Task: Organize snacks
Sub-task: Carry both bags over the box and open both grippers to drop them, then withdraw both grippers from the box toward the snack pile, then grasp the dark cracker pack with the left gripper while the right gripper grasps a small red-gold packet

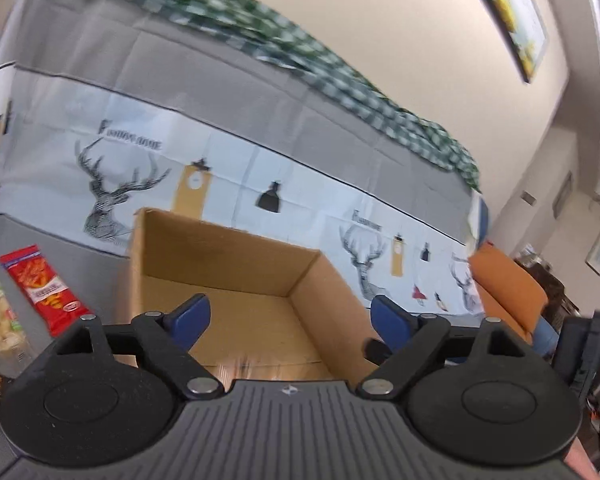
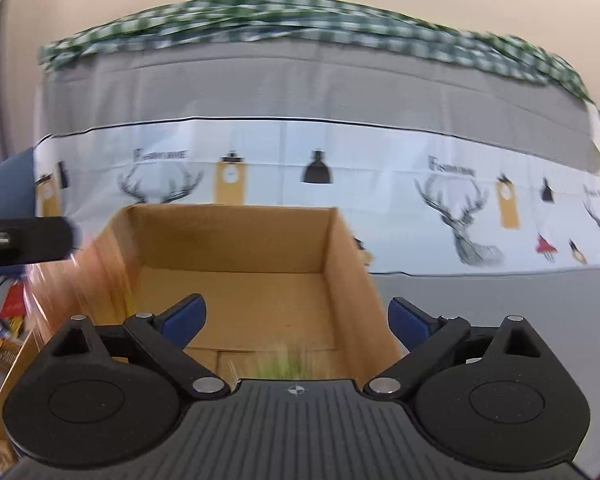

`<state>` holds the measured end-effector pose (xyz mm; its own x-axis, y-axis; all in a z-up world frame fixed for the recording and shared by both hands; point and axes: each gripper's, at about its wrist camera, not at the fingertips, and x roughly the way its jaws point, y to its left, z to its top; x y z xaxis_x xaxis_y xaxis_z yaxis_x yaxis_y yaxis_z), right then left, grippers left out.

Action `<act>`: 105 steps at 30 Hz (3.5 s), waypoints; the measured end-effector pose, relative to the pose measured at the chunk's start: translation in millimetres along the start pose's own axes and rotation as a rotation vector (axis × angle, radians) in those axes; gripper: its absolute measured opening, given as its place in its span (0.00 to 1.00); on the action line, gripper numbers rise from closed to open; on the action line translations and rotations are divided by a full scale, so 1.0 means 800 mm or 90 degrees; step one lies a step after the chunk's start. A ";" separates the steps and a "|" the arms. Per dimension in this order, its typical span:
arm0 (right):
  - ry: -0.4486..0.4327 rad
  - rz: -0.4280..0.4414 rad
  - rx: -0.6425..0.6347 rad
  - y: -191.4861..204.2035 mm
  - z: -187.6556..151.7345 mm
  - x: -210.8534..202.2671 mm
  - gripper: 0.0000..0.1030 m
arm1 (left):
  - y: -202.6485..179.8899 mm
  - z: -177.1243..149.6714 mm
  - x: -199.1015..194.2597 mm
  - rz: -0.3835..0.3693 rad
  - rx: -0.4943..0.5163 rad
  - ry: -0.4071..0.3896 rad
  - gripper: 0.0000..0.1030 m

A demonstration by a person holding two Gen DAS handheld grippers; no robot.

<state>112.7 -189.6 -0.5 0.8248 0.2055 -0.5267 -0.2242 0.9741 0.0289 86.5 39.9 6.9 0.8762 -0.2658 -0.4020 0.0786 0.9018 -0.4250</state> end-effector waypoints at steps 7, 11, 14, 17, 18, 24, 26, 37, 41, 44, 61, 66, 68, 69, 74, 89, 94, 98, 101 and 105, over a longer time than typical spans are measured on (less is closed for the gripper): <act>0.111 -0.128 0.026 -0.026 -0.014 0.036 0.94 | 0.037 -0.004 0.017 0.152 -0.021 0.048 0.88; 0.148 -0.164 0.052 -0.044 -0.024 0.047 0.92 | 0.051 -0.006 0.020 0.163 -0.047 0.071 0.88; 0.160 -0.174 0.055 -0.051 -0.031 0.049 0.85 | 0.046 -0.011 0.027 0.144 -0.041 0.099 0.87; 0.170 -0.184 0.064 -0.058 -0.035 0.050 0.68 | 0.035 -0.020 0.033 0.124 -0.010 0.123 0.86; 0.173 -0.187 0.070 -0.062 -0.036 0.050 0.64 | 0.029 -0.022 0.035 0.130 0.008 0.123 0.86; 0.175 -0.171 0.081 -0.070 -0.037 0.048 0.52 | 0.023 -0.028 0.039 0.123 0.028 0.123 0.85; 0.176 -0.172 0.082 -0.071 -0.037 0.045 0.51 | 0.019 -0.029 0.039 0.121 0.035 0.122 0.85; 0.163 -0.169 0.122 -0.086 -0.033 0.034 0.64 | 0.015 -0.029 0.037 0.107 0.043 0.115 0.85; 0.133 -0.156 0.112 -0.079 -0.029 0.025 0.68 | 0.010 -0.027 0.024 0.107 0.069 0.082 0.85; 0.111 -0.144 0.101 -0.072 -0.026 0.017 0.68 | 0.007 -0.027 0.012 0.096 0.081 0.054 0.85; -0.006 -0.071 0.106 -0.011 -0.006 -0.033 0.65 | 0.020 -0.021 -0.053 0.048 0.133 0.047 0.86; -0.050 -0.024 0.108 0.022 -0.001 -0.053 0.54 | 0.055 0.005 -0.075 -0.002 0.121 0.089 0.86; -0.061 -0.012 0.103 0.038 0.001 -0.058 0.50 | 0.074 0.011 -0.084 -0.037 0.100 0.103 0.84; -0.065 -0.008 0.100 0.046 0.002 -0.060 0.50 | 0.086 0.012 -0.089 -0.042 0.093 0.099 0.80; -0.058 0.020 0.093 0.088 0.002 -0.059 0.48 | 0.138 0.003 -0.099 0.045 0.049 0.117 0.31; -0.022 0.152 0.045 0.218 -0.007 -0.041 0.37 | 0.270 0.021 -0.132 0.159 -0.250 0.098 0.30; 0.005 0.189 -0.005 0.266 -0.024 -0.028 0.37 | 0.307 0.012 -0.133 0.175 -0.351 0.117 0.30; 0.031 0.190 -0.070 0.305 -0.048 -0.007 0.37 | 0.314 0.007 -0.125 0.190 -0.366 0.144 0.32; 0.057 0.191 -0.090 0.322 -0.062 0.011 0.37 | 0.317 0.003 -0.116 0.194 -0.380 0.162 0.34; 0.070 0.193 -0.100 0.333 -0.069 0.030 0.37 | 0.322 -0.006 -0.101 0.193 -0.410 0.185 0.45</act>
<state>44.0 69.7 -52.7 0.6495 0.4636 -0.6026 -0.5348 0.8420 0.0713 33.6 292.1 -74.5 0.6476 -0.1976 -0.7359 -0.5162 0.5966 -0.6145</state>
